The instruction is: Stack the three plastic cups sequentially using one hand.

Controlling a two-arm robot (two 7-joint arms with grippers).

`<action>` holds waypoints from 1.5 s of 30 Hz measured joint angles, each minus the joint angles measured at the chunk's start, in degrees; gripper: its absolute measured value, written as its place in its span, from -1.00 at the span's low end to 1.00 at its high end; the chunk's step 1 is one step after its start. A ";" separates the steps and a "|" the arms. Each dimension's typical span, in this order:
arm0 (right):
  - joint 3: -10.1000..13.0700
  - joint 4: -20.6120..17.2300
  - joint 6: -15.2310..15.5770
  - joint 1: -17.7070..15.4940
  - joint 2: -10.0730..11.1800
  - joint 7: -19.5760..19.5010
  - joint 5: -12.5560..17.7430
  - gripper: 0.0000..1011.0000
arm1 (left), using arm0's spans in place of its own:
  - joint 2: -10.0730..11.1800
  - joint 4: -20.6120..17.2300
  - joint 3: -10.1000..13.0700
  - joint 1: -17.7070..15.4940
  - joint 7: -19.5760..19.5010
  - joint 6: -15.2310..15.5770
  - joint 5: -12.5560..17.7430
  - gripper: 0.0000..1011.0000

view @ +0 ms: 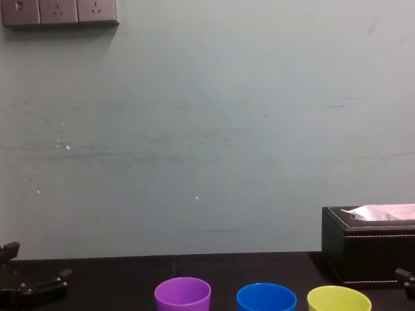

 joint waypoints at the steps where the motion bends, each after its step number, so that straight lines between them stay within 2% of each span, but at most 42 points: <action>1: 0.00 -0.01 0.00 0.00 0.00 0.00 0.00 0.98 | 0.00 0.00 0.00 0.00 0.00 0.00 0.00 0.98; 45: 0.00 0.00 0.00 0.00 0.00 0.00 0.00 0.98 | 0.00 0.00 0.00 0.00 0.00 0.00 0.00 0.98</action>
